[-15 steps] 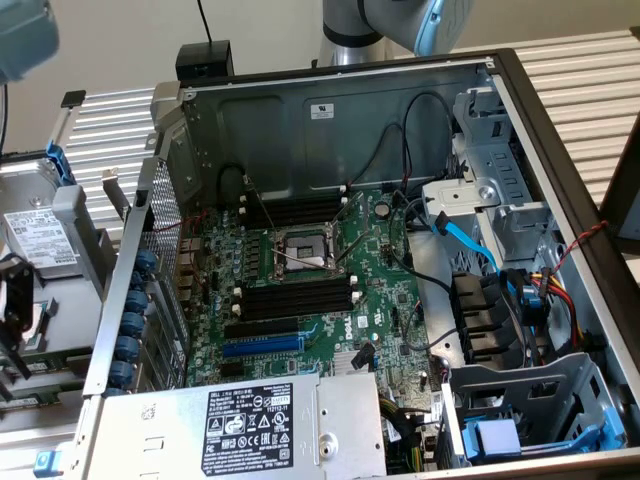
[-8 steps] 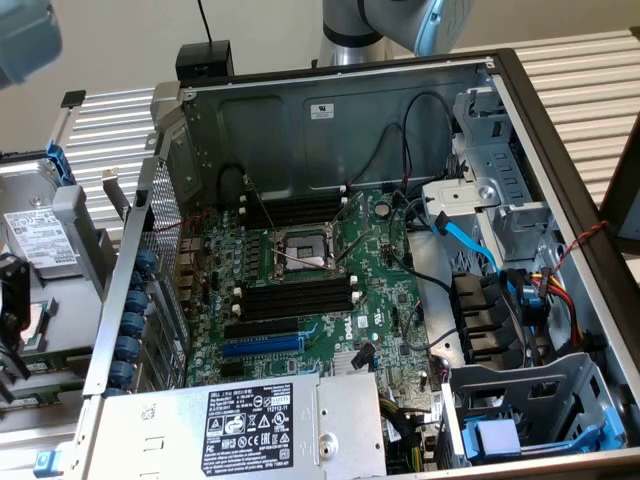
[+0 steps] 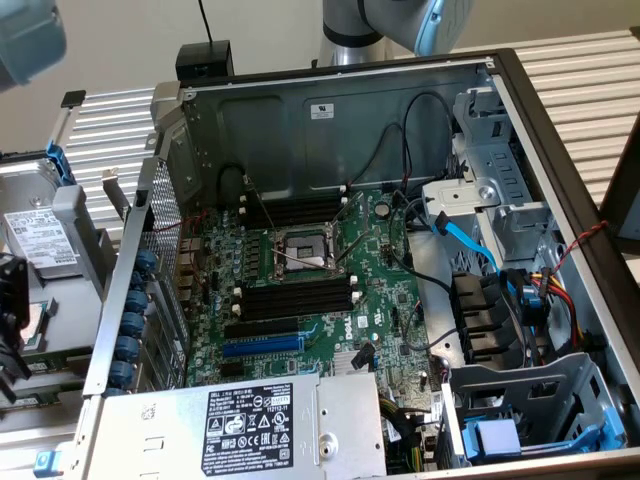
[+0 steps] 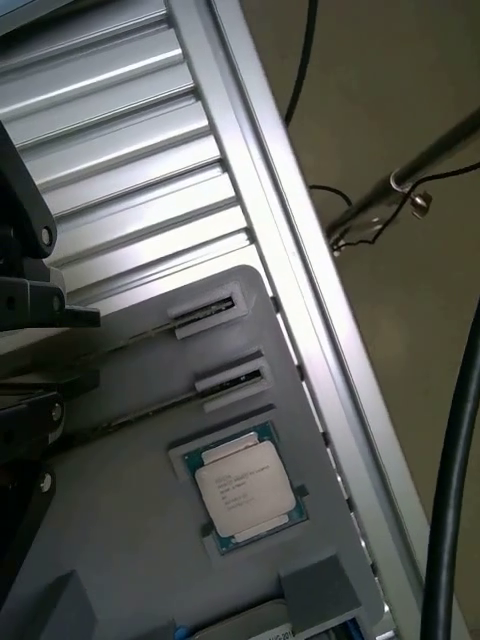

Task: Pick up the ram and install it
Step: 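Pick up the ram and move it above insertion slot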

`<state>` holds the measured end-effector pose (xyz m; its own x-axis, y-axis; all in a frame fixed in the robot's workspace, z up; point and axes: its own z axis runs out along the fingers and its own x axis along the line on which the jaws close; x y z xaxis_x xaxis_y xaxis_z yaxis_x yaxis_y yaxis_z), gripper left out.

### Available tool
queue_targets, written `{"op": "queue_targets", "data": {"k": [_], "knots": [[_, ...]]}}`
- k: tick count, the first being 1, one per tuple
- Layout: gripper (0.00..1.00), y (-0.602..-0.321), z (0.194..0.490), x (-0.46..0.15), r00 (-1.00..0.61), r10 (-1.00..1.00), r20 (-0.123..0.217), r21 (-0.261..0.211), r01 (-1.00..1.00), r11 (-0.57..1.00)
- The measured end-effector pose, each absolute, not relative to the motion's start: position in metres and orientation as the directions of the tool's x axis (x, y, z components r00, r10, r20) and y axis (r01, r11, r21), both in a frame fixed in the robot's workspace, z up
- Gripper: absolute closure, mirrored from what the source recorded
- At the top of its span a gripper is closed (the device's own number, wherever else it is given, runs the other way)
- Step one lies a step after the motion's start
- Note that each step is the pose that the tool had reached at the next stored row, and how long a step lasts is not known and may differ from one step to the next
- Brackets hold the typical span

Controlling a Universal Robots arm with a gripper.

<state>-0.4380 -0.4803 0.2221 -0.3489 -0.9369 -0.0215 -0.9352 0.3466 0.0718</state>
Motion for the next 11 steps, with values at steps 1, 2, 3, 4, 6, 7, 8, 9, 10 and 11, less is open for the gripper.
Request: {"op": "queue_targets", "data": {"k": [1, 2, 3, 4, 6, 7, 8, 9, 10, 11], "knots": [[0.69, -0.4804, 0.222, -0.4377, -0.336, -0.942, -0.022, 0.072, -0.94, 0.333], [0.69, -0.4804, 0.222, -0.4375, -0.323, -0.946, -0.022, 0.072, -0.944, 0.321], [0.69, -0.4804, 0.2219, -0.4372, -0.311, -0.95, -0.022, 0.072, -0.949, 0.308], [0.69, -0.4804, 0.2219, -0.4369, -0.299, -0.954, -0.022, 0.072, -0.952, 0.297], [0.69, -0.4804, 0.2217, -0.4363, -0.275, -0.961, -0.023, 0.072, -0.959, 0.273], [0.69, -0.4804, 0.2217, -0.4358, -0.265, -0.964, -0.023, 0.072, -0.962, 0.263], [0.69, -0.4804, 0.2218, -0.4352, -0.256, -0.966, -0.024, 0.073, -0.965, 0.253], [0.69, -0.4804, 0.2217, -0.4345, -0.248, -0.968, -0.025, 0.073, -0.967, 0.246], [0.69, -0.4804, 0.2216, -0.4335, -0.241, -0.97, -0.026, 0.073, -0.968, 0.239], [0.69, -0.4804, 0.2216, -0.4324, -0.235, -0.972, -0.027, 0.073, -0.97, 0.232]]}}
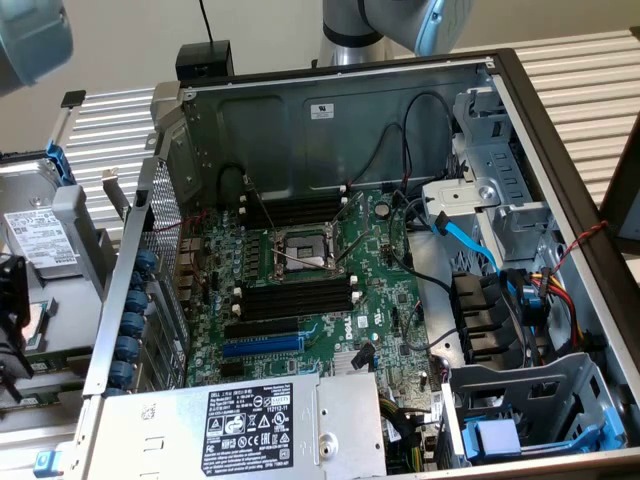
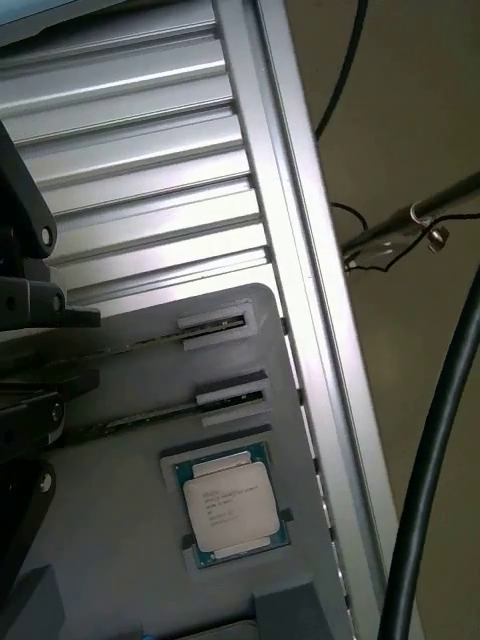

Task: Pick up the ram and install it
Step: 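Pick up the ram and move it above insertion slot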

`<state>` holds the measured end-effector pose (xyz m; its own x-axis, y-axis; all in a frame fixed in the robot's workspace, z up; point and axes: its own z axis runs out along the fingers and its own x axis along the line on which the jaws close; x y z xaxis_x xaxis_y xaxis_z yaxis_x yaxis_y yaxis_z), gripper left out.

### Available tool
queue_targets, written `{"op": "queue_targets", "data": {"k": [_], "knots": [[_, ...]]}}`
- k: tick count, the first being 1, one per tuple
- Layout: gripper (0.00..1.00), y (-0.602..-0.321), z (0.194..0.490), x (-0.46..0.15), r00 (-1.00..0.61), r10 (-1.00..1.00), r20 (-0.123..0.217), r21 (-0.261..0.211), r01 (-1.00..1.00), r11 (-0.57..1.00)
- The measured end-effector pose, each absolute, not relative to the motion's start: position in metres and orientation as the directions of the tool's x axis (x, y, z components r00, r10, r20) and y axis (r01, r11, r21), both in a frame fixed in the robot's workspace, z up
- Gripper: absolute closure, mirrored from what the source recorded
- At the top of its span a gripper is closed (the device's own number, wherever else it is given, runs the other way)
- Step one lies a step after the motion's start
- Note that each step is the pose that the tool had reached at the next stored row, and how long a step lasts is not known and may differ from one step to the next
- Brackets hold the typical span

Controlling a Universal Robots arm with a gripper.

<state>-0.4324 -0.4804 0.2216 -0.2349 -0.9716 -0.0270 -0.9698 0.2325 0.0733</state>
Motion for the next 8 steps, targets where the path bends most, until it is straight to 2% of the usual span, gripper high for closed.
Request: {"op": "queue_targets", "data": {"k": [8], "knots": [[0.69, -0.4803, 0.2213, -0.4262, -0.174, -0.984, -0.035, 0.075, -0.982, 0.171]]}}
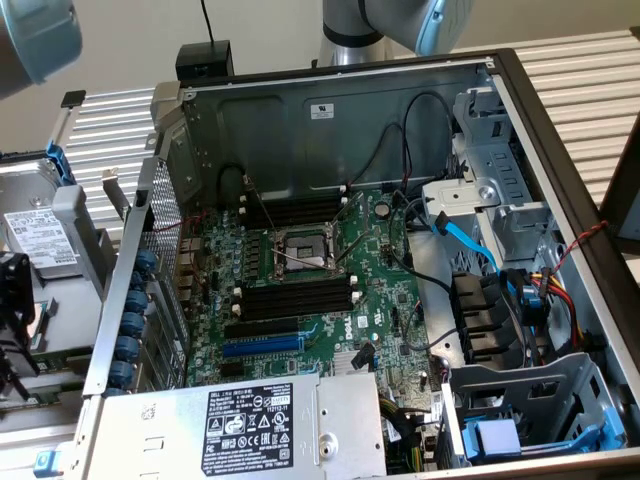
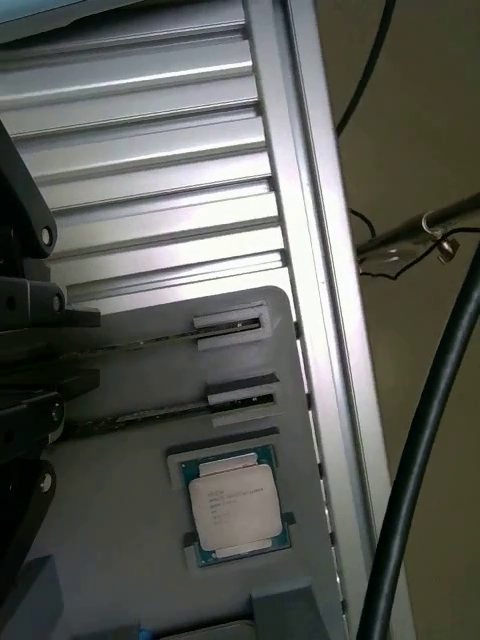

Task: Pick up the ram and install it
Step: 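Pick up the ram and move it above insertion slot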

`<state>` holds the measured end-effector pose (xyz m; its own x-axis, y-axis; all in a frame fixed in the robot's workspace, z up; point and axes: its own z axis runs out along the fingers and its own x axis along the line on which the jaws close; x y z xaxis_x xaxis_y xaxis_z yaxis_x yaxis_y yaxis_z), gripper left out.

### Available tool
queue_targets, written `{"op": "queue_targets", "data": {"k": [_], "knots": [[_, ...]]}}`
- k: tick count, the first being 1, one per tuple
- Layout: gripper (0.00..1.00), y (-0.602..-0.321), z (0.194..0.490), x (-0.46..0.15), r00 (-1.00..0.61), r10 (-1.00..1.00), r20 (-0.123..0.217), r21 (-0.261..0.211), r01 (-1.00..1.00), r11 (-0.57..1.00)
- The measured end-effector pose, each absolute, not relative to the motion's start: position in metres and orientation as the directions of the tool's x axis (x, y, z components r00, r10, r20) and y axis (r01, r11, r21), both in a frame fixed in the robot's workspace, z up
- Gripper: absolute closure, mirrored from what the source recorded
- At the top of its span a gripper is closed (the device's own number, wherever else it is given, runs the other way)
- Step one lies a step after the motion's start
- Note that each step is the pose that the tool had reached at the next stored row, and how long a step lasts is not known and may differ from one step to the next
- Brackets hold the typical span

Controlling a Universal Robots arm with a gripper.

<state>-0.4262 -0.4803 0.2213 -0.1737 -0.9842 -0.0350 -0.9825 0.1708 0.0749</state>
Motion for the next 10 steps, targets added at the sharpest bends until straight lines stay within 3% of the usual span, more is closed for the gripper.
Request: {"op": "queue_targets", "data": {"k": [10], "knots": [[0.69, -0.4804, 0.2192, -0.424, -0.047, -0.998, -0.037, 0.075, -0.996, 0.044]]}}
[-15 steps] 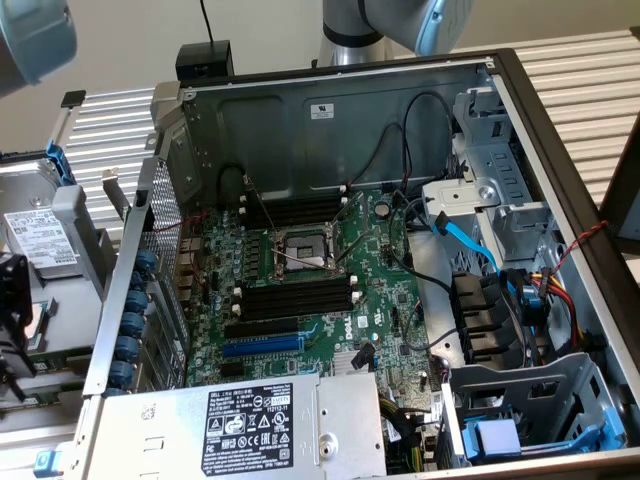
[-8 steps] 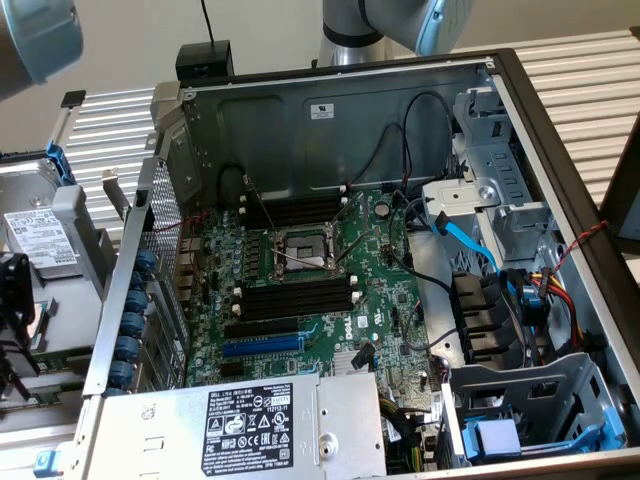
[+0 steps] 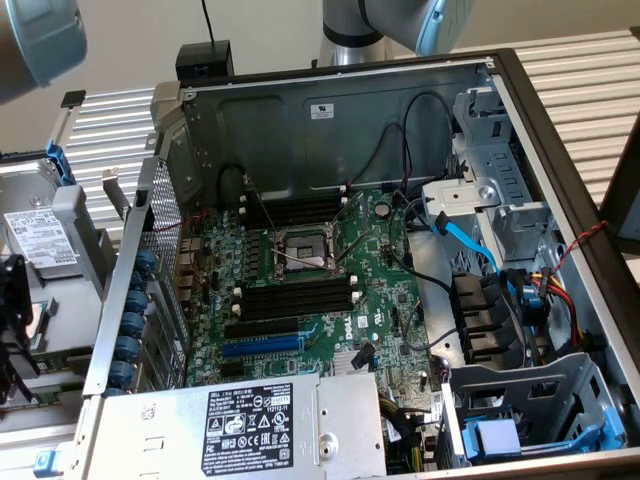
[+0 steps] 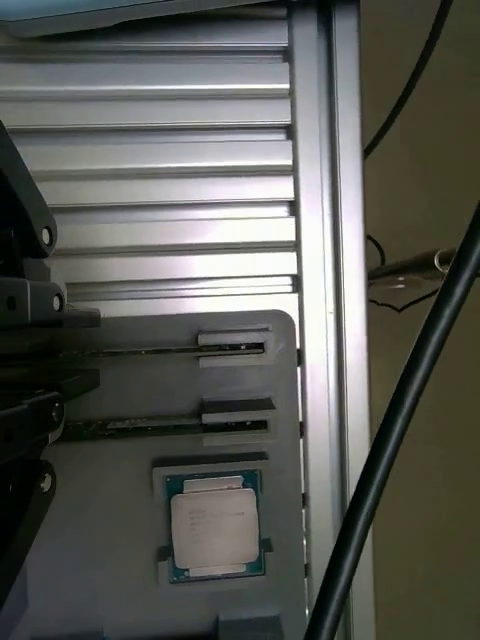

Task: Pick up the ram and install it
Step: 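Pick up the ram and move it above insertion slot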

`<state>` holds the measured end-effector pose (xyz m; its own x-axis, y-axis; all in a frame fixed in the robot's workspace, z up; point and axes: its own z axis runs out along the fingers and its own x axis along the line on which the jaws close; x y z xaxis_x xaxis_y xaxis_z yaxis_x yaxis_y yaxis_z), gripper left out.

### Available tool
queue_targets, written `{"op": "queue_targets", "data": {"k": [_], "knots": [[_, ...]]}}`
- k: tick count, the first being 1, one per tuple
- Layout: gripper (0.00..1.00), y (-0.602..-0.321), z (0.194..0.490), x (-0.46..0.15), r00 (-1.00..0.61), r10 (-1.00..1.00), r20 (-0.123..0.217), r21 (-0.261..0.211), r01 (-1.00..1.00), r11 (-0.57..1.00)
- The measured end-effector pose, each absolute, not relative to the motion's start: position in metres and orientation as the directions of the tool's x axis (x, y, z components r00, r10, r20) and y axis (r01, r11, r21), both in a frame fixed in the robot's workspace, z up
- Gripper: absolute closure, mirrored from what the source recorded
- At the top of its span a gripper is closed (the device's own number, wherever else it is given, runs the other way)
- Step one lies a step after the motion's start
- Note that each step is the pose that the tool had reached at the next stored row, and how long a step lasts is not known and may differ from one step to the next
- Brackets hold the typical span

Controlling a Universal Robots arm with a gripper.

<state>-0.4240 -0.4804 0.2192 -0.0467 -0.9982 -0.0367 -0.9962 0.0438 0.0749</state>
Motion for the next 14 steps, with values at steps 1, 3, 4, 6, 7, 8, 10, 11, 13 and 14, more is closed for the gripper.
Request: {"op": "queue_targets", "data": {"k": [1, 3, 4, 6, 7, 8, 10, 11, 13, 14], "knots": [[0.69, -0.4804, 0.2191, -0.4237, -0.038, -0.999, -0.037, 0.075, -0.997, 0.036], [0.69, -0.4803, 0.2186, -0.423, -0.022, -0.999, -0.037, 0.075, -0.997, 0.02], [0.69, -0.4803, 0.2183, -0.4225, -0.015, -0.999, -0.037, 0.075, -0.997, 0.012], [0.69, -0.4803, 0.2178, -0.421, -0.001, -0.999, -0.038, 0.075, -0.997, -0.002], [0.69, -0.4802, 0.2177, -0.4204, 0.004, -0.999, -0.038, 0.075, -0.997, -0.006], [0.69, -0.4802, 0.2177, -0.4204, 0.004, -0.999, -0.039, 0.075, -0.997, -0.007], [0.69, -0.4802, 0.2177, -0.4204, 0.004, -0.999, -0.039, 0.075, -0.997, -0.007], [0.69, -0.48, 0.2175, -0.4203, 0.004, -0.999, -0.039, 0.075, -0.997, -0.007], [0.69, -0.4782, 0.2175, -0.4203, 0.004, -0.999, -0.039, 0.075, -0.997, -0.007], [0.69, -0.4769, 0.2174, -0.4203, 0.004, -0.999, -0.039, 0.075, -0.997, -0.007]]}}
